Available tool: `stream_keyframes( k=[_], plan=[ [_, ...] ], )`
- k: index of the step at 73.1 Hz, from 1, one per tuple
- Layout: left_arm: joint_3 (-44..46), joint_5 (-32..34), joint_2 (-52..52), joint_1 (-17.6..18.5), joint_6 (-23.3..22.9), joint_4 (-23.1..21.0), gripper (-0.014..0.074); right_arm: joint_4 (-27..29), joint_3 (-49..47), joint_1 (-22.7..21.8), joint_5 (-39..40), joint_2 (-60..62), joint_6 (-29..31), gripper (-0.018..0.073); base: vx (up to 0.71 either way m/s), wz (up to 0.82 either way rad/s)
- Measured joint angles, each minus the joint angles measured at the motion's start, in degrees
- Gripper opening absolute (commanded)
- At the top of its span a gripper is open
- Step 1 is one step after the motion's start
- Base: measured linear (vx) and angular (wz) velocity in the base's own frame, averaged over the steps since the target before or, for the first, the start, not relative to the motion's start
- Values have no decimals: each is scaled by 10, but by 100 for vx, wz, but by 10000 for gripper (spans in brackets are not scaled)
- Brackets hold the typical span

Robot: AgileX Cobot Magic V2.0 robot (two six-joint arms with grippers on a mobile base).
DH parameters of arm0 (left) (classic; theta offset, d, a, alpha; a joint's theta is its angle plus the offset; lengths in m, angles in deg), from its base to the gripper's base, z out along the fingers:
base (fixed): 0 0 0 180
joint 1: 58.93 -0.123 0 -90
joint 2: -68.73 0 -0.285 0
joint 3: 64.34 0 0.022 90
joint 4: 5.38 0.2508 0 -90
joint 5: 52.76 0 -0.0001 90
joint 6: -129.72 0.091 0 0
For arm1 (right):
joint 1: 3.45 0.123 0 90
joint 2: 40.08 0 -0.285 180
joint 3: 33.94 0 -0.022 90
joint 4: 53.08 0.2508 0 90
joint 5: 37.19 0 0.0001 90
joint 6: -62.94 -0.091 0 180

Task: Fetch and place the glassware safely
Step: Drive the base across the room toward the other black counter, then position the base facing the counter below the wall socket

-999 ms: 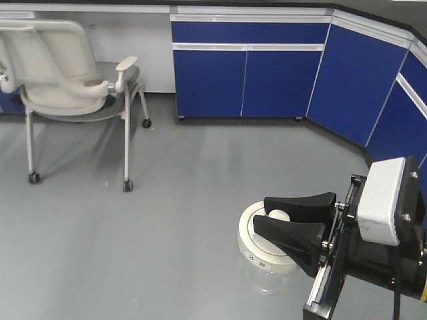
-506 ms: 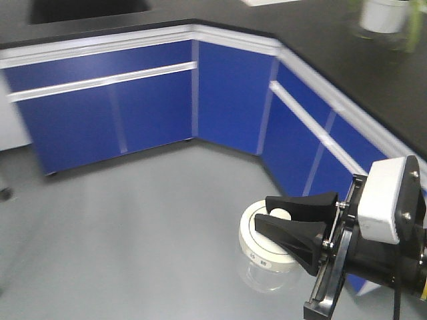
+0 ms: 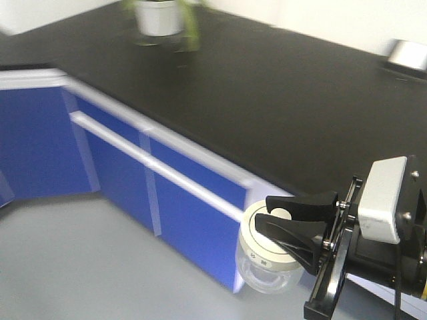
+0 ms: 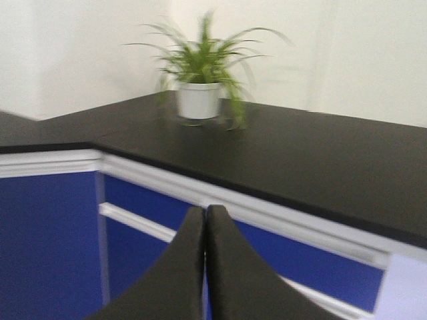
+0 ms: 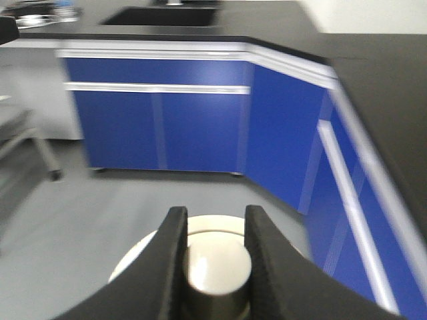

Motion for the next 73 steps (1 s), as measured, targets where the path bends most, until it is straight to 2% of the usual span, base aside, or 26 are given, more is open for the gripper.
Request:
stream_keyframes(
  k=[44,73],
  plan=[
    [0,0,0,0,0,0,-7,0,0,0,0,0,0,-1,19,-74],
    [0,0,0,0,0,0,-7,0,0,0,0,0,0,-1,12,-28]
  ],
)
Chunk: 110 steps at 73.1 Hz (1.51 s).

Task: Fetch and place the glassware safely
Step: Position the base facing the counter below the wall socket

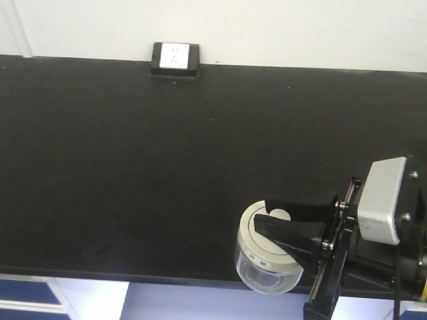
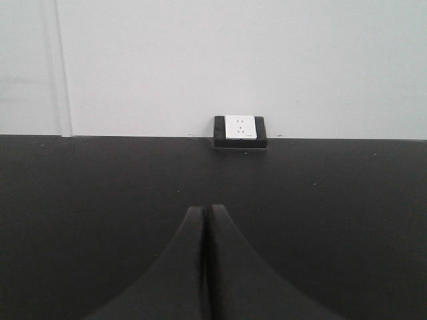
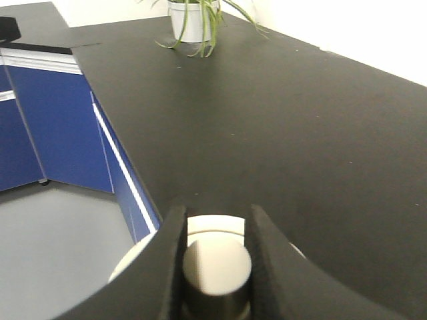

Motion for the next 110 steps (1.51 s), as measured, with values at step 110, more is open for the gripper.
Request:
stream_keyframes(
  k=[110],
  plan=[
    [0,0,0,0,0,0,-7,0,0,0,1,0,0,-1,6,-6]
  ],
)
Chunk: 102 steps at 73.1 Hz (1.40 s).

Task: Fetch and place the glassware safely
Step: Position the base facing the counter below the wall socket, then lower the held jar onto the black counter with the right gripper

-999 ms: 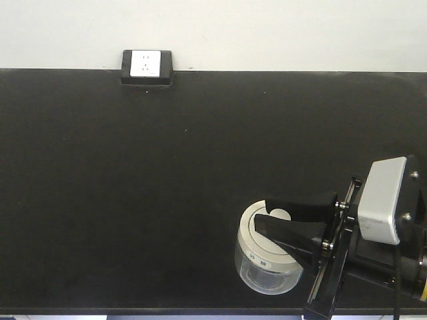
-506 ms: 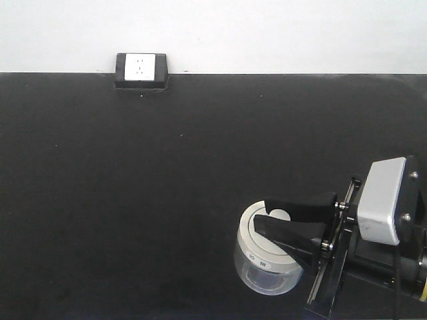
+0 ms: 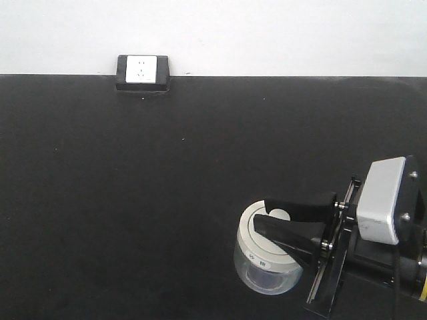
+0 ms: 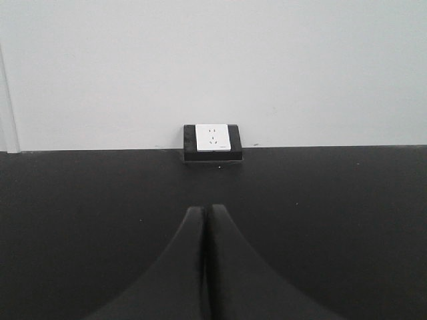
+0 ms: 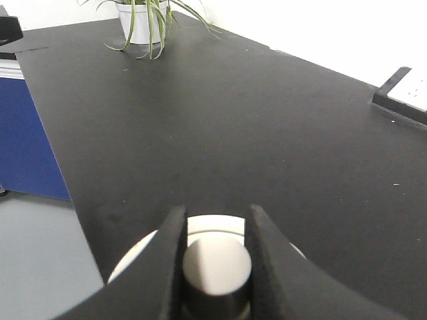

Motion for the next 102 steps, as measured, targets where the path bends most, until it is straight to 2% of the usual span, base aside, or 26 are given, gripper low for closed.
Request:
stream_keyframes(
  k=[75,80,85,92,102],
  plan=[
    [0,0,0,0,0,0,-7,5,0,0,-17,-1,1,-1,0,0],
    [0,0,0,0,0,0,-7,31,0,0,-37,-3,6,-1,0,0],
    [0,0,0,0,0,0,-7,87,-2,0,-79,-15,33,-1,0,0],
    [0,0,0,0,0,0,-7,176,-21,0,-144,-57,112,-1,0,0],
    [0,0,0,0,0,0,-7,301,-67,0,-174,-142,231,-1,0,0]
  ],
)
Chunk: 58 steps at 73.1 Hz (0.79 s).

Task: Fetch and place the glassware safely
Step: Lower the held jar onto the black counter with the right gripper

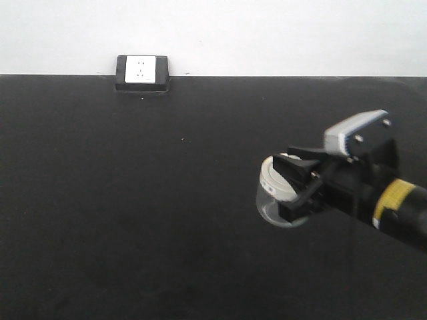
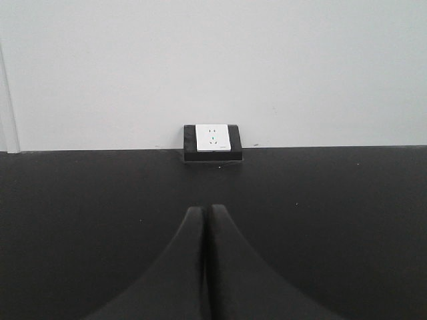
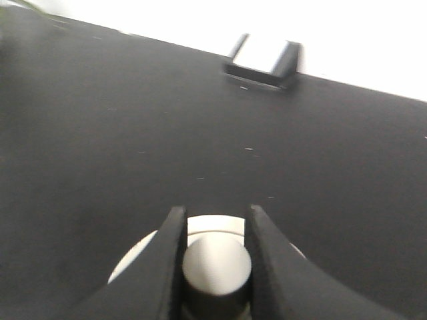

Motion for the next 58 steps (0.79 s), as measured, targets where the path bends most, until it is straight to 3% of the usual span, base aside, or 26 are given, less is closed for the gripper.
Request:
stream_keyframes(
  k=[8,19,58],
  plan=[
    [0,0,0,0,0,0,-7,62,-37,0,33,-80,69,-1,0,0],
    [0,0,0,0,0,0,-7,93,-70,0,95,-176,135,-1,0,0],
    [0,0,0,0,0,0,-7,122,-84,0,277,-375,207,17,0,0]
  ],
)
